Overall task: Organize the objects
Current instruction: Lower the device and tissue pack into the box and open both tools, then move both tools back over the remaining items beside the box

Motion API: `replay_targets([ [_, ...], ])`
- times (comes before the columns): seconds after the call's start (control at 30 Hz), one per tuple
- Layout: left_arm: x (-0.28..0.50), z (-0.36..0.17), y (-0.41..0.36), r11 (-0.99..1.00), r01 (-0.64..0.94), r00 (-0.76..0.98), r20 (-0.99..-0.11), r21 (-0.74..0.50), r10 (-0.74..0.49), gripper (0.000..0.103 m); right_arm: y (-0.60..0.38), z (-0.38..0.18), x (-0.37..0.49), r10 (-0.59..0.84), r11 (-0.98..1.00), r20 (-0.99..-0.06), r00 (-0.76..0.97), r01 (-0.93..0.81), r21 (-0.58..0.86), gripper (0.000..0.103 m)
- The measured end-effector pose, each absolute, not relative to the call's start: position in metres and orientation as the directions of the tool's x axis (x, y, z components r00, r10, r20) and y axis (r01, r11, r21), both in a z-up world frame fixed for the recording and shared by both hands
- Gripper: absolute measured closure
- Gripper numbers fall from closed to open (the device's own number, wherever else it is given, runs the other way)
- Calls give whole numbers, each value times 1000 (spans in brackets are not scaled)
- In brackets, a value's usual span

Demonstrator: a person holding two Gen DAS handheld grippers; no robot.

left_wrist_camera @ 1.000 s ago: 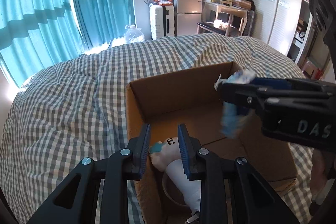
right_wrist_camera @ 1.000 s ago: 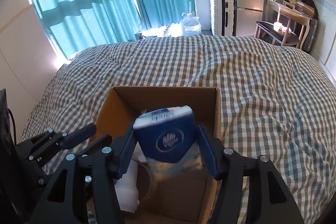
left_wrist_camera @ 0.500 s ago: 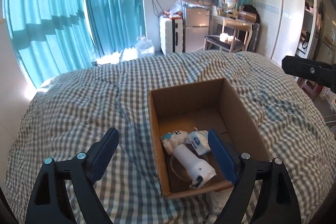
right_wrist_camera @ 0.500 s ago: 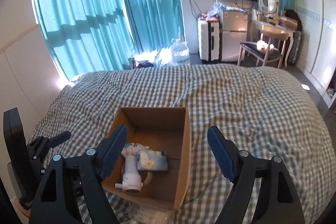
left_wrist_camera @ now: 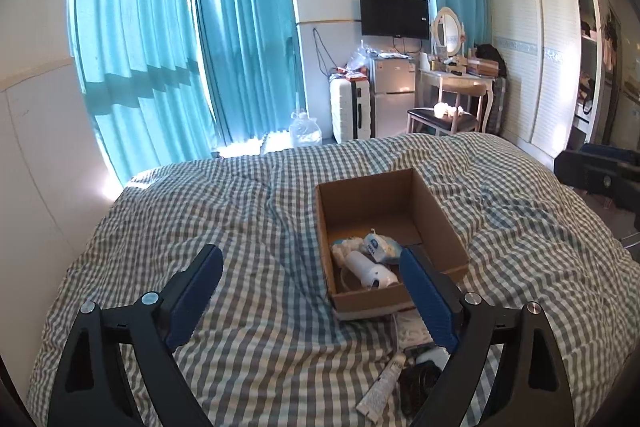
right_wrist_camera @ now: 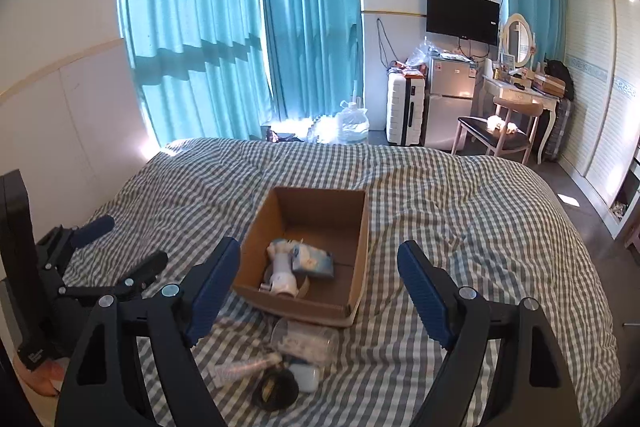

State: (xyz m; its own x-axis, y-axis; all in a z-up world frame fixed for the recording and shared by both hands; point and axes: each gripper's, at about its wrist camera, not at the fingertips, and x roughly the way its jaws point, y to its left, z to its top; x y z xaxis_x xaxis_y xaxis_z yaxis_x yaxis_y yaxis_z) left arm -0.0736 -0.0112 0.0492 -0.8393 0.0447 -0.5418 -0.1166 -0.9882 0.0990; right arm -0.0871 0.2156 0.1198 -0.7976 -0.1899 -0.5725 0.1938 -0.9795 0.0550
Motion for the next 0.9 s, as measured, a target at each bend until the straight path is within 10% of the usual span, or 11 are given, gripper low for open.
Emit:
replay_targets([
  [0.9, -34, -99, -30, -993, -79, -692, -722, 85, -7, 10, 168, -126, -69, -246, -956, -851, -464, 262, 134, 19],
])
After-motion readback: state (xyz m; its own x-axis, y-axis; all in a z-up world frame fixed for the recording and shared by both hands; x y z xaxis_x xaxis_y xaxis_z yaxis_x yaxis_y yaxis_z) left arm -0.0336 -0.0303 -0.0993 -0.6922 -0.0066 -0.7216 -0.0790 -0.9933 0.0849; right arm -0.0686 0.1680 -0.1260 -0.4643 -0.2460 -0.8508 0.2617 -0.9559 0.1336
